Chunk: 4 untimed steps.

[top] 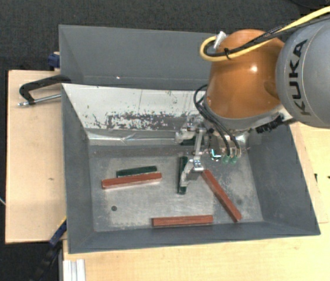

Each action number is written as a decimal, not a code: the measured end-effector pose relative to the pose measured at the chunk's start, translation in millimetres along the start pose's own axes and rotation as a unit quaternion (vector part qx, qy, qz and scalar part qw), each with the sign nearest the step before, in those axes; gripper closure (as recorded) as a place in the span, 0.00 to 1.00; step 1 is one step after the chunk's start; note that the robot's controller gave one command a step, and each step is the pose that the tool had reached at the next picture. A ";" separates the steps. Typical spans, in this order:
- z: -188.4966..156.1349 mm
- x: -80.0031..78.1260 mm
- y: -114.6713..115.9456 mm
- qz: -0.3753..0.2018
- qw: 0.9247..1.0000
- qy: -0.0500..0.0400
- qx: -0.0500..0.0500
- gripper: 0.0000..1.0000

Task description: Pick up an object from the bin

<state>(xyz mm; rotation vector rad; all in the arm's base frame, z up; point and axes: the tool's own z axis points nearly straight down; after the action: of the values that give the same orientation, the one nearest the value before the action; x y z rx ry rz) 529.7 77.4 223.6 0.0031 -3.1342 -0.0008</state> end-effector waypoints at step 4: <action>120.6 -16.1 37.0 0.003 1.000 -0.004 -0.001 0.00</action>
Offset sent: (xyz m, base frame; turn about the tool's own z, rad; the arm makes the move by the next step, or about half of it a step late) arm 0.0283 0.0432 -0.1536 -0.2414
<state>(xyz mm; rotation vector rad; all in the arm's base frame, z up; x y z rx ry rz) 544.8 114.5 103.0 -0.0073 -3.1427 -0.0031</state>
